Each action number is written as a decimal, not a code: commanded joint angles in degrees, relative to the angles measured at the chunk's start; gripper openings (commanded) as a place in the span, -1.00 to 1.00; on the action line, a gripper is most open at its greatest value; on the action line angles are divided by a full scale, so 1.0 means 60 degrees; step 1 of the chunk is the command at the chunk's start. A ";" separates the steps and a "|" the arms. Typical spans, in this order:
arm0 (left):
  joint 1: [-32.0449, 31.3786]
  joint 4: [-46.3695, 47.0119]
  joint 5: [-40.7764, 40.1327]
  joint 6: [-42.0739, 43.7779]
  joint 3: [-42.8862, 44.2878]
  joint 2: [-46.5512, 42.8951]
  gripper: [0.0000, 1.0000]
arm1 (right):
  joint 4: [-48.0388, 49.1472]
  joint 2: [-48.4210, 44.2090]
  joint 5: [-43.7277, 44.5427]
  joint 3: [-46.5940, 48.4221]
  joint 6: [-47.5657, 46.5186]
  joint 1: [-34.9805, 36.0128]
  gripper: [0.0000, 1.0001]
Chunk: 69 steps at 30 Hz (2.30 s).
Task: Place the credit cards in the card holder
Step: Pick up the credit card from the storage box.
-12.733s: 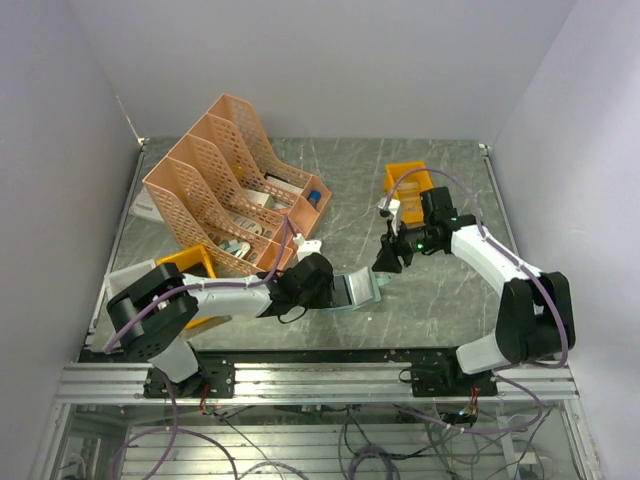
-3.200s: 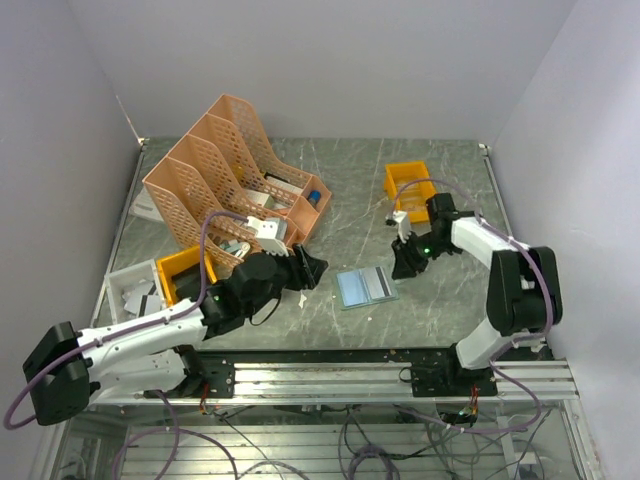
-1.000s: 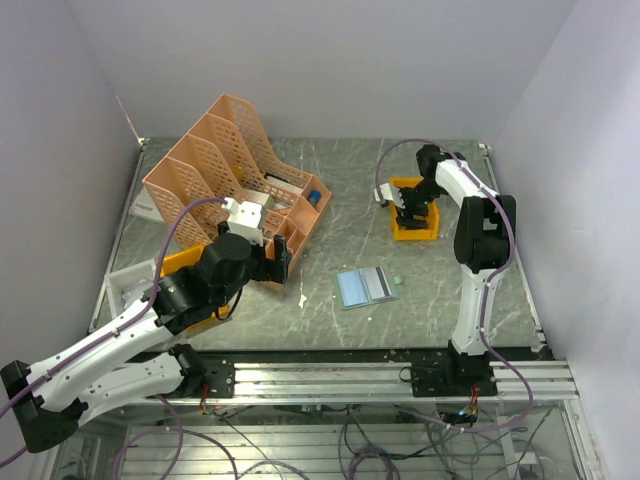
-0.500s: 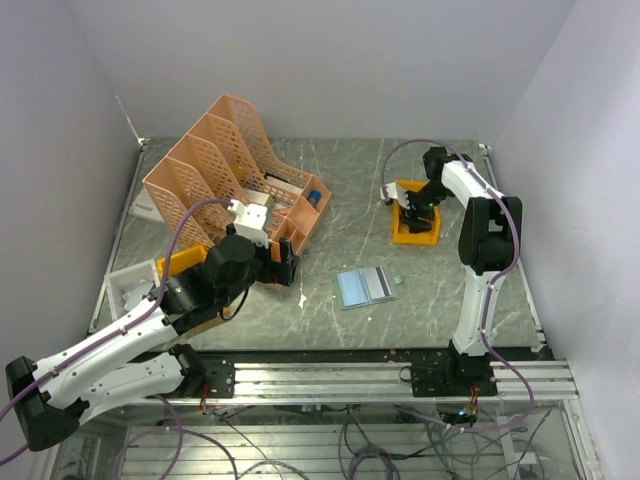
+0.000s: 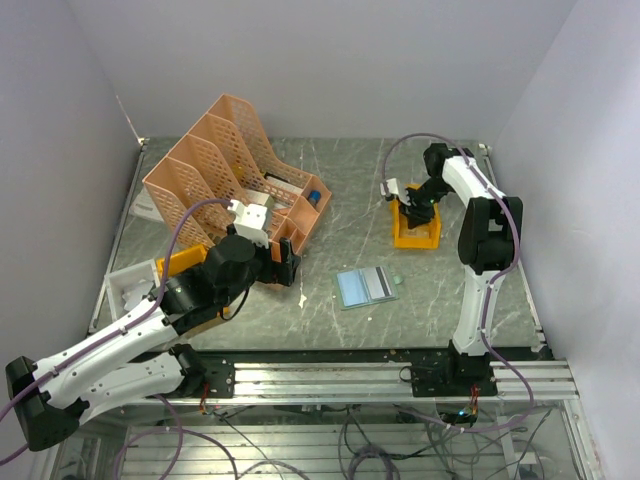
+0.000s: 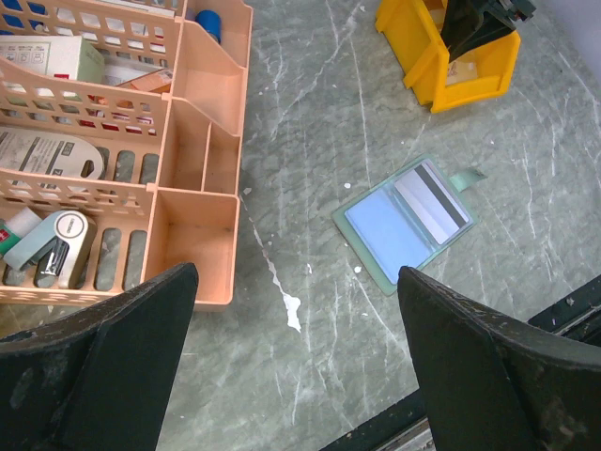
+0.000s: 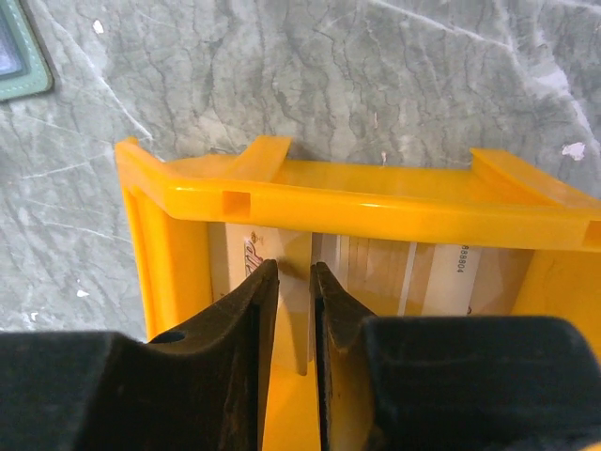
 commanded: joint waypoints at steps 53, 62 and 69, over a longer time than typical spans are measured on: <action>0.0058 0.0471 0.0148 -0.0149 -0.0052 -0.0068 0.96 | -0.1415 -0.0564 -0.0724 -0.0544 0.0404 -0.0397 -0.76; 0.0051 0.0577 0.0237 -0.0200 -0.0083 0.0026 0.96 | -0.1387 -0.0193 -0.0630 -0.0562 0.0429 -0.0392 -0.94; 0.0060 0.0543 0.0199 -0.0198 -0.0084 0.0007 0.96 | -0.1402 -0.0189 -0.0514 -0.0919 0.0171 -0.0373 -0.87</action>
